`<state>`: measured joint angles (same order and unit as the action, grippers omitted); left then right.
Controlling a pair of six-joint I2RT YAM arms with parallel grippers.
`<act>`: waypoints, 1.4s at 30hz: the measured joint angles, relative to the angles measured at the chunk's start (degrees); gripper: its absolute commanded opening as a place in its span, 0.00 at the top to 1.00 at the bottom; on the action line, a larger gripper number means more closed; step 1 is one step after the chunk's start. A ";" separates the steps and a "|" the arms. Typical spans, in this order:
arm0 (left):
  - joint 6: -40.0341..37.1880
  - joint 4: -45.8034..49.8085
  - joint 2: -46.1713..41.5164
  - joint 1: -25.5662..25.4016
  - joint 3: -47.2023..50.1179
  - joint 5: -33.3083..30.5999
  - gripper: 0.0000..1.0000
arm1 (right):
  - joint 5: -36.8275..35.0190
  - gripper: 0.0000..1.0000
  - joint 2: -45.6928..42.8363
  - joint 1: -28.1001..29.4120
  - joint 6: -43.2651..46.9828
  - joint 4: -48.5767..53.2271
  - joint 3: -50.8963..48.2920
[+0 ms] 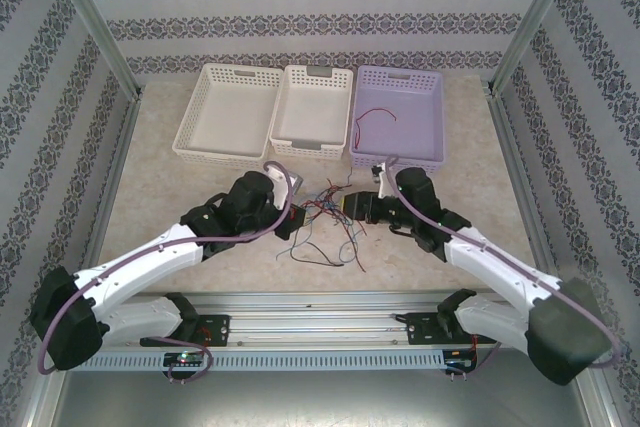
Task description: Untangle the cables
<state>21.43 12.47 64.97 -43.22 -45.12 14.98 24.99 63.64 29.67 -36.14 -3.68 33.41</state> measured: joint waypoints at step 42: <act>-1.68 -4.04 -1.75 -0.68 6.47 2.21 0.75 | -14.56 1.00 6.25 -2.60 6.40 0.11 4.98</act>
<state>19.75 8.43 63.22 -43.90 -38.65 17.19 10.44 69.89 27.07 -29.74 -3.57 38.39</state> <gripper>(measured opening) 0.200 0.044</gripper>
